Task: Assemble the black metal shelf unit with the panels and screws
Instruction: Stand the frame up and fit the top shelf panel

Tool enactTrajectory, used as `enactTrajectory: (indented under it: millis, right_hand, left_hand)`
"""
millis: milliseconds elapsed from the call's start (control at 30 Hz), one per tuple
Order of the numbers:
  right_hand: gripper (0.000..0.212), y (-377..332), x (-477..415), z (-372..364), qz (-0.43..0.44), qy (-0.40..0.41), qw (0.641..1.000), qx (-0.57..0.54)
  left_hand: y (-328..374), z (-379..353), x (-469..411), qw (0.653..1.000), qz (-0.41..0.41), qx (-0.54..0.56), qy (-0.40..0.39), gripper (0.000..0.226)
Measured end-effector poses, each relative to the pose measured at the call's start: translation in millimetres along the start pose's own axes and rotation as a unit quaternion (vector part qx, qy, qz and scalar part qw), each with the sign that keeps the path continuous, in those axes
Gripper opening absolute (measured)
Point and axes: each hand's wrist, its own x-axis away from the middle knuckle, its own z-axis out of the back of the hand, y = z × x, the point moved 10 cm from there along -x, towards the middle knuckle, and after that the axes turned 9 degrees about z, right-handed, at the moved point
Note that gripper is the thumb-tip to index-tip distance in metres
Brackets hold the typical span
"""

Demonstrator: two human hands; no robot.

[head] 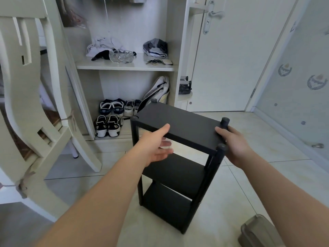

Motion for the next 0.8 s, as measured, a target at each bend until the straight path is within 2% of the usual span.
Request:
enactTrajectory:
  millis: [67,133,167,200,233,300,367,467,567,667,800]
  right_hand:
    - [0.029,3.1,5.7,5.3,-0.043,-0.033,0.997,0.058]
    - [0.032,9.9,13.7,8.0,-0.103,-0.071,0.986,0.112]
    - [0.035,13.5,19.2,6.2,-0.132,-0.089,0.979,0.129]
    - [0.038,16.6,25.1,2.5,-0.156,-0.104,0.973,0.137]
    - [0.04,18.8,30.0,-1.3,-0.173,-0.112,0.969,0.133]
    - [0.042,20.5,34.7,-7.1,-0.183,-0.111,0.972,0.101]
    - [0.039,20.3,33.9,-9.8,-0.178,-0.109,0.975,0.072]
    - [0.031,18.8,28.6,-7.4,-0.168,-0.087,0.981,0.04]
    - [0.025,15.8,20.0,1.9,-0.153,-0.03,0.988,0.018]
    - [0.025,13.5,13.8,5.7,-0.137,0.012,0.991,-0.002]
    - [0.029,13.8,9.1,1.7,-0.118,0.021,0.993,0.011]
  left_hand:
    - [12.9,37.7,4.7,0.983,-0.043,-0.109,0.144,0.054]
    - [41.1,79.3,16.8,0.931,-0.146,-0.157,0.296,0.055]
    - [50.2,94.9,20.9,0.912,-0.184,-0.147,0.335,0.053]
    - [54.5,106.7,19.4,0.909,-0.202,-0.119,0.345,0.05]
    - [55.7,111.5,11.3,0.92,-0.201,-0.092,0.323,0.052]
    - [49.5,100.3,-12.3,0.96,-0.163,-0.057,0.221,0.059]
    - [39.9,84.9,-28.0,0.98,-0.123,-0.04,0.151,0.051]
    - [39.2,80.5,-29.6,0.978,-0.137,-0.024,0.153,0.035]
    - [38.8,75.3,-24.8,0.976,-0.158,0.005,0.153,0.015]
    - [36.7,70.7,-22.6,0.974,-0.163,0.021,0.155,0.011]
    - [34.3,67.4,-21.2,0.974,-0.165,0.012,0.155,0.016]
